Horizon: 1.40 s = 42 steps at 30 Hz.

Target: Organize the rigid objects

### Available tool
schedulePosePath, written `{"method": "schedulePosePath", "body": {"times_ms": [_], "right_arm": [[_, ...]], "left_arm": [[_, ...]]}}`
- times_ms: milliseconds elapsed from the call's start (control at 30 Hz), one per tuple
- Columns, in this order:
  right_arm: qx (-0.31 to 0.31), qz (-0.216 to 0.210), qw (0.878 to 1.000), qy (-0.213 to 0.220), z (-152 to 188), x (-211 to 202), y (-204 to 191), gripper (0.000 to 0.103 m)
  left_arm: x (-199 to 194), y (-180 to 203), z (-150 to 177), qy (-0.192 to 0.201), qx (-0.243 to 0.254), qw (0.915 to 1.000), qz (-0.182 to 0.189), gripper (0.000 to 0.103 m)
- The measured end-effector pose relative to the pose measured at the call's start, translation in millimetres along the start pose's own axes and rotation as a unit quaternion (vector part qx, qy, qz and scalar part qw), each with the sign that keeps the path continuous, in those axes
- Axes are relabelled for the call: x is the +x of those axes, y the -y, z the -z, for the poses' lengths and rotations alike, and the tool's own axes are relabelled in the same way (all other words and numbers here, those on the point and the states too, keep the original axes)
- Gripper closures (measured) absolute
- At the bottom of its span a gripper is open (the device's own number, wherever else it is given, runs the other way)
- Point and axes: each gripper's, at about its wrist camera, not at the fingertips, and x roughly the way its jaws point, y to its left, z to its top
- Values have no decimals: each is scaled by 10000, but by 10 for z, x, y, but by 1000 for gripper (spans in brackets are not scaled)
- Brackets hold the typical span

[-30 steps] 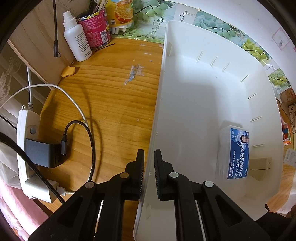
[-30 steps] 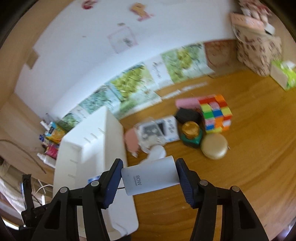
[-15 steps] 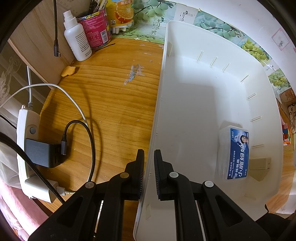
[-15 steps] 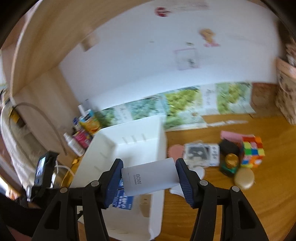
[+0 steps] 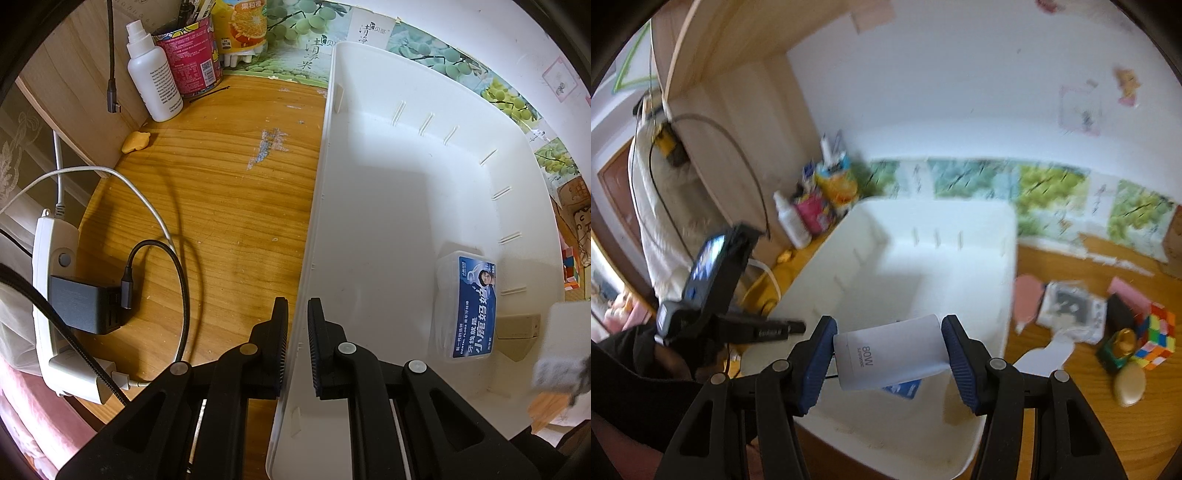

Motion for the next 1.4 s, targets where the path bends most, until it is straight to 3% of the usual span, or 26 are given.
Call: {"method": "schedulePosePath", "body": {"times_ms": [400, 767, 867, 1200, 1400], "right_arm": [[-260, -226, 9962, -804, 97, 246, -138, 44], [-214, -146, 9985, -492, 61, 144, -108, 43], [-152, -58, 9993, -349, 47, 103, -69, 39], [144, 334, 9989, 284, 5, -99, 138, 26], [480, 740, 9949, 499, 26, -155, 333, 25]], "left_arm": [[2, -2, -1, 0, 0, 10000, 2, 91], [9, -19, -5, 3, 21, 10000, 9, 91], [9, -20, -6, 3, 21, 10000, 10, 91], [9, -19, -6, 4, 17, 10000, 13, 91], [9, -18, -6, 3, 20, 10000, 5, 91]]}}
